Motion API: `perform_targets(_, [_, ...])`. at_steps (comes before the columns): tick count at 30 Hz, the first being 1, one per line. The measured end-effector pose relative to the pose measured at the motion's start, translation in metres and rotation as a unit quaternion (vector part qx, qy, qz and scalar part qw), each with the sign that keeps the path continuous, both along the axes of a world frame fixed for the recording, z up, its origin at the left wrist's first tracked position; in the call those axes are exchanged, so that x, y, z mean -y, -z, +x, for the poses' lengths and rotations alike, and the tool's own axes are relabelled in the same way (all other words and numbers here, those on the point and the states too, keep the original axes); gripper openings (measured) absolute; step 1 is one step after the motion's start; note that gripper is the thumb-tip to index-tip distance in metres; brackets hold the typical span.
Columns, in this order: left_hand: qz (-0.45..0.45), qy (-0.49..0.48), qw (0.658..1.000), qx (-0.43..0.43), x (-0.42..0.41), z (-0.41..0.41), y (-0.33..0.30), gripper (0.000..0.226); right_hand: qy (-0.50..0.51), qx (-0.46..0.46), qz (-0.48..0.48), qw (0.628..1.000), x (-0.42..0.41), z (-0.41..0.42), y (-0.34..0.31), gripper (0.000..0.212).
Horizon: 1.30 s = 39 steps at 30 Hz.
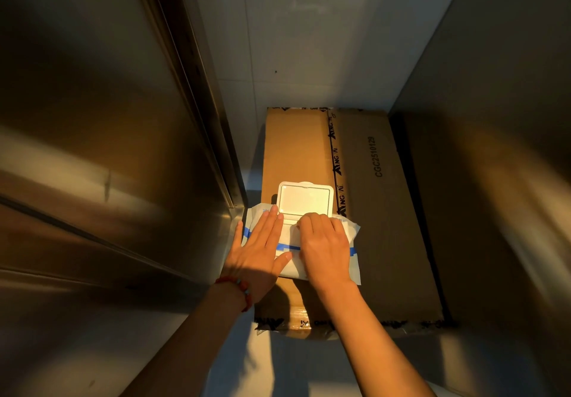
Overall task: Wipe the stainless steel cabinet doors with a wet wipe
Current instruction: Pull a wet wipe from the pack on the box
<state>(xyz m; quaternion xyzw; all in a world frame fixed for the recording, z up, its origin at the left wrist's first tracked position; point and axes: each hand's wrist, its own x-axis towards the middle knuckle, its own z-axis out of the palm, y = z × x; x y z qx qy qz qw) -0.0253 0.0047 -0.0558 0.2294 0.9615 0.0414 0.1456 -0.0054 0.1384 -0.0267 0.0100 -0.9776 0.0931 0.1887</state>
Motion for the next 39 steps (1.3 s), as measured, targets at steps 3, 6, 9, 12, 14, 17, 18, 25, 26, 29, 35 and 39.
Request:
perform_targets(3, [-0.006, 0.001, 1.000, 0.006, 0.000, 0.000, -0.001, 0.061, 0.000, -0.012, -0.010, 1.000, -0.001, -0.001, -0.002, 0.051])
perform_targets(6, [-0.004, 0.001, 1.000, 0.012, 0.000, 0.000, -0.001, 0.061, -0.003, -0.021, -0.010, 1.000, -0.002, 0.000, -0.004, 0.051])
perform_targets(9, [-0.022, 0.011, 1.000, 0.002, 0.000, -0.001, -0.001, 0.060, -0.003, -0.033, -0.023, 0.999, -0.002, 0.001, -0.007, 0.050])
perform_targets(12, [-0.027, 0.007, 0.999, 0.015, 0.000, -0.002, -0.001, 0.061, -0.001, -0.052, -0.038, 0.998, -0.001, 0.000, -0.009, 0.050])
perform_targets(14, [-0.020, 0.005, 1.000, 0.018, 0.000, -0.001, -0.002, 0.062, -0.002, -0.064, -0.042, 0.997, 0.000, 0.001, -0.008, 0.045])
perform_targets(17, [0.025, 0.024, 0.999, -0.034, -0.001, 0.003, -0.004, 0.066, -0.020, -0.080, -0.037, 0.996, 0.003, 0.007, -0.004, 0.036])
perform_targets(18, [0.042, 0.022, 0.998, -0.038, -0.001, 0.004, -0.005, 0.066, -0.030, -0.081, -0.034, 0.996, 0.004, 0.010, -0.003, 0.035])
perform_targets(25, [-0.006, 0.011, 1.000, -0.003, 0.000, 0.002, -0.002, 0.060, -0.052, -0.057, -0.015, 0.997, 0.004, 0.018, -0.004, 0.049])
perform_targets(26, [-0.005, 0.011, 1.000, -0.003, 0.000, 0.002, -0.002, 0.060, -0.055, -0.055, -0.015, 0.997, 0.004, 0.020, -0.004, 0.049])
perform_targets(29, [-0.012, 0.008, 1.000, -0.005, 0.001, 0.003, -0.002, 0.059, -0.065, -0.055, -0.012, 0.996, 0.002, 0.024, -0.004, 0.049])
perform_targets(35, [0.001, 0.004, 1.000, 0.015, 0.001, 0.001, -0.001, 0.062, -0.080, -0.077, -0.024, 0.993, -0.001, 0.029, -0.005, 0.046])
perform_targets(39, [-0.013, 0.006, 1.000, 0.012, 0.002, 0.000, 0.000, 0.063, -0.092, -0.088, -0.029, 0.991, -0.002, 0.031, -0.007, 0.045])
